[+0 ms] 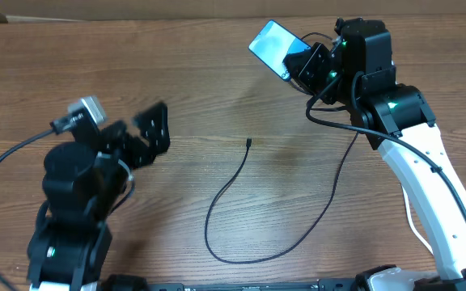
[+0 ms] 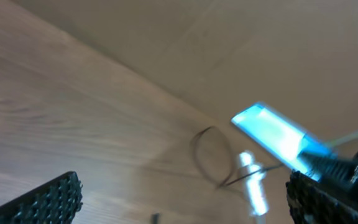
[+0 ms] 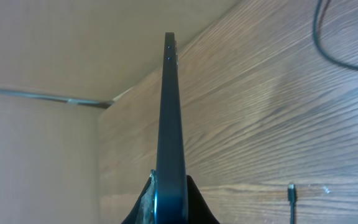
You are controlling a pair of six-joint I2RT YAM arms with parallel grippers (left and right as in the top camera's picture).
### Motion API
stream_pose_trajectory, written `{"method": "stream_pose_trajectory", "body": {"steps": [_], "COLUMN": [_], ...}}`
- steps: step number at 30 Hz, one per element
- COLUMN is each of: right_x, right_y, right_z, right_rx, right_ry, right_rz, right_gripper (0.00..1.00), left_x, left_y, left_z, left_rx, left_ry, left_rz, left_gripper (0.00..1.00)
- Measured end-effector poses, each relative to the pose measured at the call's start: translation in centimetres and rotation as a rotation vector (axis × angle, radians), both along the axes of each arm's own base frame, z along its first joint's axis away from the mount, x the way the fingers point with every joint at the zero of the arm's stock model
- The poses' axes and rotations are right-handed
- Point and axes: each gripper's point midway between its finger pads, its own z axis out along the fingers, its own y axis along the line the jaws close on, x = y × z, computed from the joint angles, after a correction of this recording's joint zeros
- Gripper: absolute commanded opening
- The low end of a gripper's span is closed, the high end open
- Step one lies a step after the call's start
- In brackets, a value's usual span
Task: Plug charger to phone and switch on socket
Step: 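Lift the phone with the right gripper and pull the left arm back, then move the left gripper to the phone's far end held by the right gripper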
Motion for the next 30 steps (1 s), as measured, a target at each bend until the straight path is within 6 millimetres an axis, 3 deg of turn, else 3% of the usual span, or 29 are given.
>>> {"method": "stream_pose_trajectory", "body": {"steps": [4,6,9,14,17,25,30], "right_x": [-0.3,-0.4,-0.3,-0.5,-0.6,-0.3,-0.9], "right_y": [0.5,0.6,0.9,1.4,1.5,2.3,3.5], "right_z": [0.1,0.2,0.5,0.7,0.7,1.9,2.1], "right_rx": [0.044,0.077,0.137,0.221,0.26,0.351,0.368], "right_ry": [0.023,0.047,0.075,0.13,0.162,0.171,0.185], "right_rz": [0.009,-0.007,-0.033,-0.059,-0.082,-0.095,-0.072], "right_gripper": [0.04,0.04,0.04,0.04,0.04,0.04,0.04], "left_x": [2.9,4.7,7.6,11.3,12.1,12.9,12.8], "left_y": [-1.1,-2.3,-4.5,-7.9,-8.7,-10.3,-11.1], "left_z": [-1.7,-3.4,-4.4,-2.6,-2.9,-6.8,-5.4], "left_rx": [-0.17,-0.266,-0.39,-0.578,-0.677,-0.892,-0.979], "left_ry": [0.078,0.144,0.166,0.076,0.104,0.337,0.343], "left_rz": [0.019,0.003,-0.07,-0.24,-0.269,-0.227,-0.253], "left_gripper": [1.0,0.99,1.0,1.0,1.0,0.98,0.85]}}
